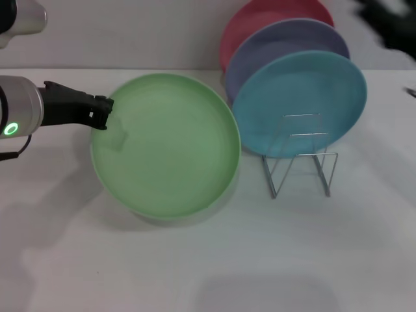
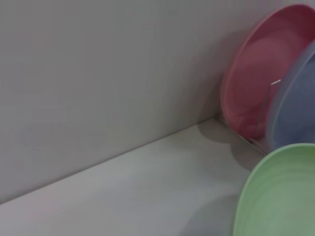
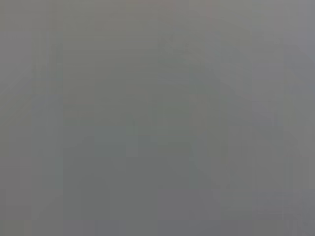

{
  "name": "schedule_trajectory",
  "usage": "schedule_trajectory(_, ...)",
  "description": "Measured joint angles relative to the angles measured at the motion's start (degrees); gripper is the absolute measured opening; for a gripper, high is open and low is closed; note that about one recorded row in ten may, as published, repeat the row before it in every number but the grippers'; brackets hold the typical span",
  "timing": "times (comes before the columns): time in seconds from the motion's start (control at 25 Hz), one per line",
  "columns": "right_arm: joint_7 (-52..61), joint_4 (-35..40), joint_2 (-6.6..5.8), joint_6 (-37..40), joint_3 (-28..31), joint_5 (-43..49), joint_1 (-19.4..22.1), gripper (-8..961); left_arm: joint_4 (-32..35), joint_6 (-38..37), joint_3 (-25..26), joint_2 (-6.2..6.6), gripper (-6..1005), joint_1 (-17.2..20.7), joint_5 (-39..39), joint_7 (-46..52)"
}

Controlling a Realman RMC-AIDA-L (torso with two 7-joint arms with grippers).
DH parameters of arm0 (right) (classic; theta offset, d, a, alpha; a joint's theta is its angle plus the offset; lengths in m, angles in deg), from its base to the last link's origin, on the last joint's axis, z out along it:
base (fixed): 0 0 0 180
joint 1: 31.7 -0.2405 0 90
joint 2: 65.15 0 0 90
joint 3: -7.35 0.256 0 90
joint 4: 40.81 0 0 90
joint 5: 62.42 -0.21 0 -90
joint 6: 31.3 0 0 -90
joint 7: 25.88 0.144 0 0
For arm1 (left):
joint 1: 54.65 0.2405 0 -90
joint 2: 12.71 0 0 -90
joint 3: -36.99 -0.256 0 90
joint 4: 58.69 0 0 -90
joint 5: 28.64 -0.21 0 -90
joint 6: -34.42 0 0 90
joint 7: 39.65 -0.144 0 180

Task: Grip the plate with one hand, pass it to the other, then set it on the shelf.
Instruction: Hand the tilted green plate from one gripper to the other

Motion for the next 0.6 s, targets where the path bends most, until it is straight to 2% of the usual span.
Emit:
schedule_trajectory(0.12,21.2,-16.9,-0.03,14.8,-0.1,23.9,-2.3,768,0.4,-0.5,0.1,-0.01,36,0.1,0.1,0.0)
schedule_trajectory(0.24,50.1,-28.5,-1.37,19.9,0.8,52.8,-8.4,768,0.8,-0.7,0.2,-0.01,36,0.2,0.1,0.0)
schedule_trajectory(0.28,66.2,-33.0,-2.33,17.3,1.7,68.4,-13.2,768,1.0,-0.7,0.2,-0.01,36,0.2,0.1,0.0)
schedule_trajectory(0.32,75.7,-34.7,-2.70,14.5,2.2,76.1,-15.9,768,1.0,-0.7,0.2,0.01,37,0.2,0.1,0.0)
schedule_trajectory(0.36,75.7,-34.7,-2.70,14.5,2.2,76.1,-15.9,768,1.0,-0.7,0.2,0.01,37,0.2,0.1,0.0)
schedule_trajectory(0.48,96.2,-36.1,-2.99,4.5,3.5,91.4,-22.3,769,1.0,-0.8,0.2,0.05,37,0.1,0.1,-0.1)
schedule_trajectory(0.6,106.0,-33.8,-2.49,-1.7,3.5,97.8,-26.4,769,1.0,-1.2,0.2,0.06,38,0.0,0.1,-0.1)
